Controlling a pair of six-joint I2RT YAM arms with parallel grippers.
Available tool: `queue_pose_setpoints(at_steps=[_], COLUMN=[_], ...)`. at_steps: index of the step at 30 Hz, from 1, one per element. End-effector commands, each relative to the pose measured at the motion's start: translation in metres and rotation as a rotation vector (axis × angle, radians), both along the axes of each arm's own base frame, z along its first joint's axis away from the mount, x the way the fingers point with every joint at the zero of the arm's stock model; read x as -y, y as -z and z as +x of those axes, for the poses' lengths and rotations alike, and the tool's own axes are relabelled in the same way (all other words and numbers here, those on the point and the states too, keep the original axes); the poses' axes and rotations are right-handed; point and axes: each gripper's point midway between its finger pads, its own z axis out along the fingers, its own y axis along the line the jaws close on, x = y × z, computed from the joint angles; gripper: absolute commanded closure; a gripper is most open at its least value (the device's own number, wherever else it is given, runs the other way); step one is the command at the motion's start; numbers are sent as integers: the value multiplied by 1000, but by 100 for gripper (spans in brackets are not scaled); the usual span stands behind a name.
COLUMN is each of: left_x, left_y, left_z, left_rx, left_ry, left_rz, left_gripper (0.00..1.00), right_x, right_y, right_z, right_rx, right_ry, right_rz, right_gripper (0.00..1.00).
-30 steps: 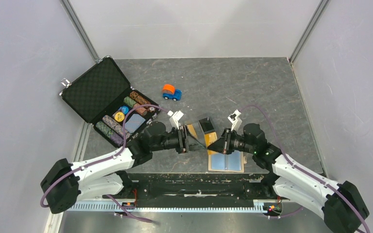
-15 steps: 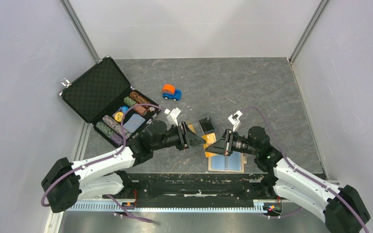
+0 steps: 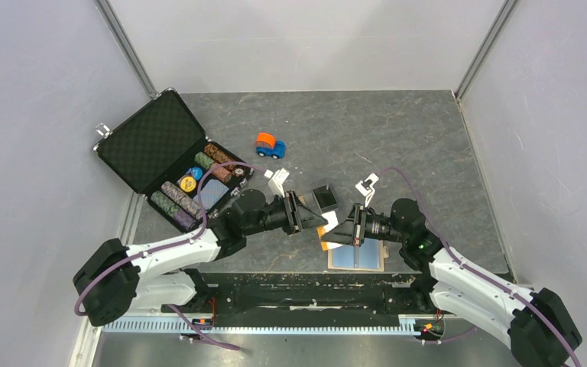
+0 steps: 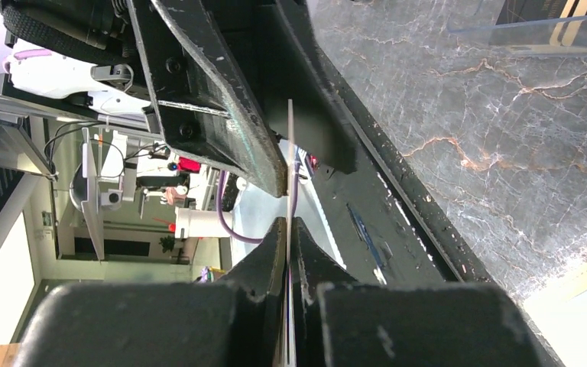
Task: Put the credit cards into the card holder
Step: Pick up the credit card from the storage box.
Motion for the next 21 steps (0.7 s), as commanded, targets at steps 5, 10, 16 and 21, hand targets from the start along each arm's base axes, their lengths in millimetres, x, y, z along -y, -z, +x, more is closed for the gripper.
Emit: queue_pose_setpoints(at_steps=[5,10,16,21], left_x=[3,-3,-14,-19], left_y=[-29,-17,2,8], left_z=[-5,-3,-5,-15], left_rx=[65,44,30,17], left_ry=[25,-3,-14,13], left_rz=[-130,-74,54,59], left_gripper=[90,98,98,98], right_x=[-2,1,11,21], right_y=[-9,4,23,30], right_z=[-1,3,12,14], right_rx=[33,47,77,94], right_ry=[-24,-5,45,60], right_rz=[35,-36,-174,-213], right_gripper=[87,63,25,16])
